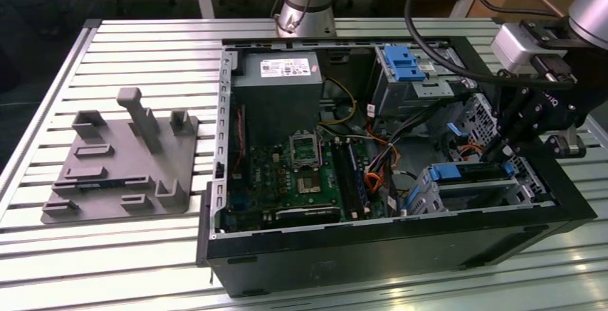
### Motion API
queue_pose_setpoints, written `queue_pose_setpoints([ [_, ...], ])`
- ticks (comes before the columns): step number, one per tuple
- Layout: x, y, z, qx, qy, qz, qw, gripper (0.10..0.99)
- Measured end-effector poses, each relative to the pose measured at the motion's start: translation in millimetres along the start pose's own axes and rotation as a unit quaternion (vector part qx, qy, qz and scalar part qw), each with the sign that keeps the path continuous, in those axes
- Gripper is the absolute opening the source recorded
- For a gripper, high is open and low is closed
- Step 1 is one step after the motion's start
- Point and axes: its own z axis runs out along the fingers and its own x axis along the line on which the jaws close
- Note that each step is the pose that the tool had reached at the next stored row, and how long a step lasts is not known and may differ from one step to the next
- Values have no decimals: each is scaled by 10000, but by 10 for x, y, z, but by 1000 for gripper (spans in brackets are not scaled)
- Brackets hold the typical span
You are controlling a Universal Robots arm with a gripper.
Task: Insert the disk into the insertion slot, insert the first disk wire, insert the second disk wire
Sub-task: 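Insert the first disk wire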
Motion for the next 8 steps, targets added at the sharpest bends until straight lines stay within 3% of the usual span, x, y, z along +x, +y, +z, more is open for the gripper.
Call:
queue_pose_setpoints([
  [8, 22, -6, 3, 0, 0, 1, 10000, 165],
])
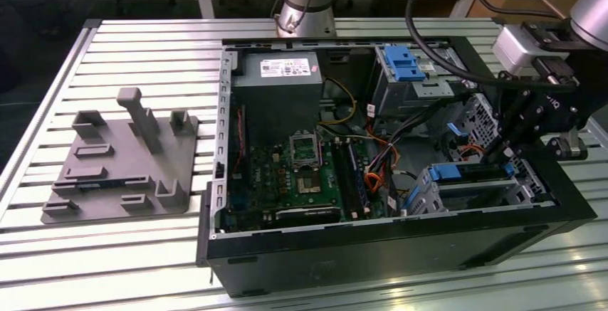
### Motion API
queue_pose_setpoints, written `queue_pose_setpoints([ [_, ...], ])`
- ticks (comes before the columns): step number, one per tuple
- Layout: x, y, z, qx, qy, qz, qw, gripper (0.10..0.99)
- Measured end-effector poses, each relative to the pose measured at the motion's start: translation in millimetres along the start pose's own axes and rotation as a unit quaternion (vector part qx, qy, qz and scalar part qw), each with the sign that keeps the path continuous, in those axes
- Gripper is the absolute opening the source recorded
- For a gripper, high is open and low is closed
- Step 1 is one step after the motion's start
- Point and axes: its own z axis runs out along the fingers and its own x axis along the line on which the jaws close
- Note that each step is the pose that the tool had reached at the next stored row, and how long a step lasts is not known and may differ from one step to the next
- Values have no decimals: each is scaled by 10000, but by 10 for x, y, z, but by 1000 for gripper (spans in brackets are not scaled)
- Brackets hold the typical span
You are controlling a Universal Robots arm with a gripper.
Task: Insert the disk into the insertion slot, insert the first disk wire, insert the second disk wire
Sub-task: 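Insert the first disk wire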
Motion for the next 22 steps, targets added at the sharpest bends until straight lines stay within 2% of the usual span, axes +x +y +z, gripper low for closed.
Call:
queue_pose_setpoints([
  [22, 8, -3, 68, 0, 1, 0, 10000, 165],
])
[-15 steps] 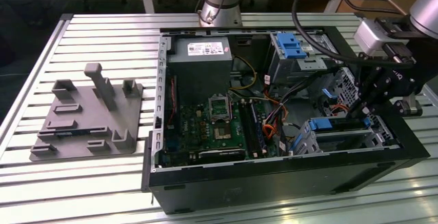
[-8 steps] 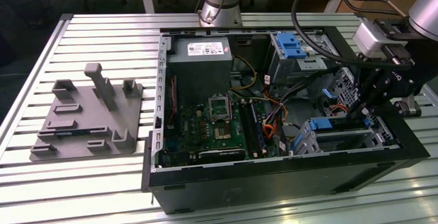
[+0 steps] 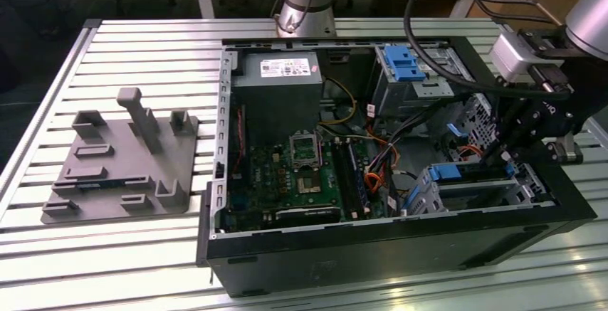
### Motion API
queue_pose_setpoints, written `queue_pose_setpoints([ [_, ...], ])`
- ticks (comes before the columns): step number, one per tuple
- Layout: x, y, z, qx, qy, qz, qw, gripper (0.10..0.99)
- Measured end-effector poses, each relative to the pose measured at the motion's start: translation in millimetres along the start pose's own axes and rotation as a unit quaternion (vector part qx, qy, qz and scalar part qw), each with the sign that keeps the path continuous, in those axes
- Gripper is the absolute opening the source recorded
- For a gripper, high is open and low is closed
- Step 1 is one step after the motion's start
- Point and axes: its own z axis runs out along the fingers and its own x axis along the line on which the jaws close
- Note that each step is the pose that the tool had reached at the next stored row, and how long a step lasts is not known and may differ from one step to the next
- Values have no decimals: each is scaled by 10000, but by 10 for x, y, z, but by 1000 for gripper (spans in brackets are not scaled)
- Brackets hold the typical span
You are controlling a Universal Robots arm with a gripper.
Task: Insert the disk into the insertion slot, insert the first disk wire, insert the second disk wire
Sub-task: 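Insert the first disk wire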
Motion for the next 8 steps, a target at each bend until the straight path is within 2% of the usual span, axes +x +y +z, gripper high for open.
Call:
queue_pose_setpoints([
  [8, 5, -1, 29, 0, -1, 0, 10000, 165],
])
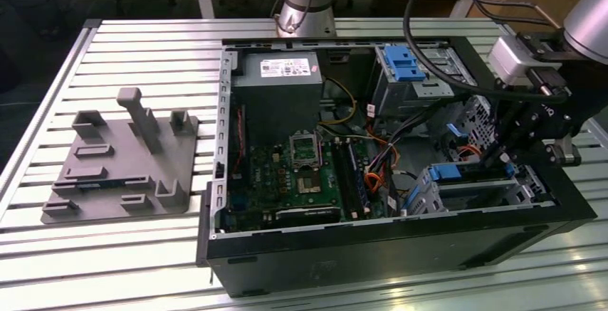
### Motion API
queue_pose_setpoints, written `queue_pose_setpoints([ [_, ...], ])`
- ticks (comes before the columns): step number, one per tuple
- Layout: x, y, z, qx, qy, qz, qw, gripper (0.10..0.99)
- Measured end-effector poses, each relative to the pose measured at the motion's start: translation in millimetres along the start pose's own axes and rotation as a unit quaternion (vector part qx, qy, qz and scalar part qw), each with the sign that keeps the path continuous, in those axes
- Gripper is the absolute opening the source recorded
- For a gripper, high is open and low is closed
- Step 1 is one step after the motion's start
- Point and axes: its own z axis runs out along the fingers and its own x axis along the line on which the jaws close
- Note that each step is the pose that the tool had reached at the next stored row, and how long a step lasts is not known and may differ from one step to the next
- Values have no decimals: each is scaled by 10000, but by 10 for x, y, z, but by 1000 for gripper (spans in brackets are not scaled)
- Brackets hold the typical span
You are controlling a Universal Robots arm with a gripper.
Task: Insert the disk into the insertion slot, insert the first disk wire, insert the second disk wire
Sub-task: 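Insert the first disk wire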
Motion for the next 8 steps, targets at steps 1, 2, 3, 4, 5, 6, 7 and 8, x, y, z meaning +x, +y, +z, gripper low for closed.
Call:
queue_pose_setpoints([
  [1, 2, 0, 4, 0, 1, 0, 10000, 165],
  [2, 5, 0, 8, 0, 1, 0, 10000, 165],
  [3, 8, -1, 14, 0, 1, 0, 10000, 165],
  [4, 12, -1, 20, 0, 0, 0, 10000, 165],
  [5, 16, -2, 24, 0, 2, 0, 10000, 165],
  [6, 21, -2, 27, 0, 2, 0, 10000, 165],
  [7, 23, -2, 28, 1, 2, 0, 10000, 165],
  [8, 24, -2, 30, 0, 0, 0, 10000, 173],
])
